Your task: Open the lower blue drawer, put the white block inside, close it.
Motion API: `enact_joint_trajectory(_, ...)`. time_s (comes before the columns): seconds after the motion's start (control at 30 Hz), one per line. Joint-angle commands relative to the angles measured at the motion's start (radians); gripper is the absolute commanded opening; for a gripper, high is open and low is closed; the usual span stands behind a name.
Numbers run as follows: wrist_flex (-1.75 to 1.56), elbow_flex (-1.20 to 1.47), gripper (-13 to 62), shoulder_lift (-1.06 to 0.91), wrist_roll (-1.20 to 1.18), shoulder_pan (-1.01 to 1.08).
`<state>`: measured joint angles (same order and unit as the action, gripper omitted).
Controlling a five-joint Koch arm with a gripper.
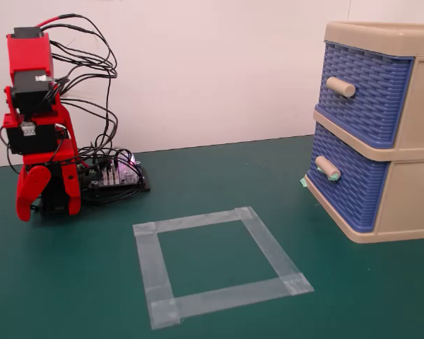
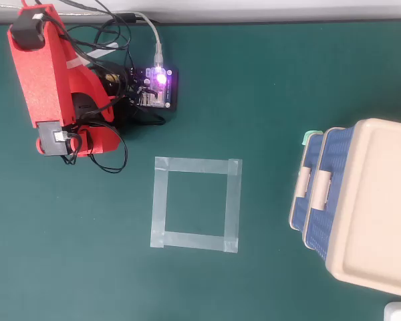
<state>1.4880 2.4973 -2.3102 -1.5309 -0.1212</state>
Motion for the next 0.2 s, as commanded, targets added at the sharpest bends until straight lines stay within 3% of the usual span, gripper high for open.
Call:
enact_joint_trajectory(0.0,0.158,0.005,34.4,-0.040,-0.008,-0.018)
enact_joint_trajectory(0.17,0.158,0.005,34.4,-0.040,-0.008,-0.018)
